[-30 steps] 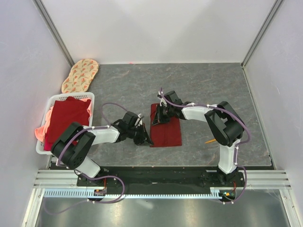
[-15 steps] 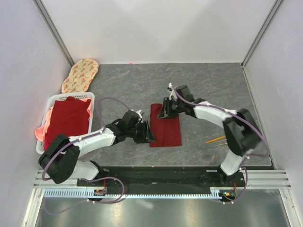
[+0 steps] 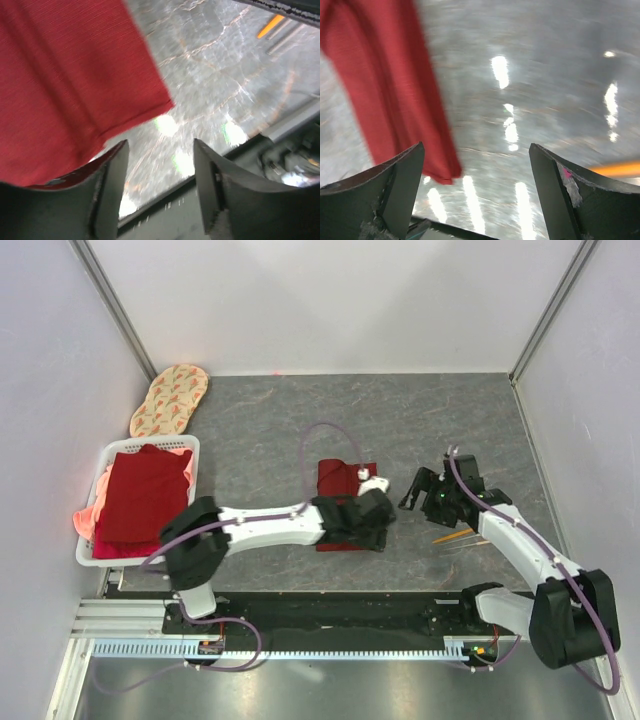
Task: Fold the napkin into a case and place the utensils inside
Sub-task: Stuff the top corner of the smaller-rectangle-folded napkin into the folded napkin.
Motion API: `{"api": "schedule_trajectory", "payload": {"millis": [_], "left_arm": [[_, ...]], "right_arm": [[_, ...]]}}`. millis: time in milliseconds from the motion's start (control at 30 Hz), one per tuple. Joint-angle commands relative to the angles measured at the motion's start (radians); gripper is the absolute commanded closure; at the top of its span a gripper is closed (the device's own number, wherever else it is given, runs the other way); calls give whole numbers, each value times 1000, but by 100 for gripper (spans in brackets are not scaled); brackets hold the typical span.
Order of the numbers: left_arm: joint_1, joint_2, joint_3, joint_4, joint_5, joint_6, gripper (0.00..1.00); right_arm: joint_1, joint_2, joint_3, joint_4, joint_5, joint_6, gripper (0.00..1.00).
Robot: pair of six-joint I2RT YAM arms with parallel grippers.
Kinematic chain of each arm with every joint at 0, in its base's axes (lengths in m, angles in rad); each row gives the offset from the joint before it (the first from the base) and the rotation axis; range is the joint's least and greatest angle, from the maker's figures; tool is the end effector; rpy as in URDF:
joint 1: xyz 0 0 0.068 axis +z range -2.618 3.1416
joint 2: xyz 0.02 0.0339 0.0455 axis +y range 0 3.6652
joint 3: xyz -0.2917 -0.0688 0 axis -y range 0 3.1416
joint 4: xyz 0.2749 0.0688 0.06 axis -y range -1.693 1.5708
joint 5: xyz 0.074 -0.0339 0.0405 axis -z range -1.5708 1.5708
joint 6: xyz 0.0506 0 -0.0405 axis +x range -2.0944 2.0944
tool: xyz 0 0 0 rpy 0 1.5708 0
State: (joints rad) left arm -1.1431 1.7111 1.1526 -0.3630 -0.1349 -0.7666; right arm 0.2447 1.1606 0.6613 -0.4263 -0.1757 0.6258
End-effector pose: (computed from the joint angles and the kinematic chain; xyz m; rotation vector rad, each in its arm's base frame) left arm 0.1724 -0.3619 0.2087 0.4274 2.5586 -0.6112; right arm 0.2387 0.0687 0.2031 0.4126 2.5384 0.5676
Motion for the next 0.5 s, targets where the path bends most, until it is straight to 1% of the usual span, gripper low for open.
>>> {"api": "schedule_trajectory", "payload": {"millis": [0, 33, 133, 233, 333, 467], "left_arm": [[-70, 175, 235, -201, -262, 67, 42], [-78, 205, 299, -224, -270, 73, 44], [-84, 278, 393, -267, -276, 93, 51], [-86, 338, 478, -324, -264, 101, 53], [-87, 370, 518, -385, -262, 72, 53], [-95, 383, 507, -404, -275, 56, 53]], "right_arm": [[-96, -94, -22, -103, 116, -3, 5], [-113, -114, -23, -111, 116, -11, 6], [-209, -136, -26, -123, 67, -46, 6], [-242, -127, -25, -121, -8, -63, 7], [-289, -124, -17, -123, -31, -78, 7], [-311, -114, -15, -111, -65, -87, 7]]}}
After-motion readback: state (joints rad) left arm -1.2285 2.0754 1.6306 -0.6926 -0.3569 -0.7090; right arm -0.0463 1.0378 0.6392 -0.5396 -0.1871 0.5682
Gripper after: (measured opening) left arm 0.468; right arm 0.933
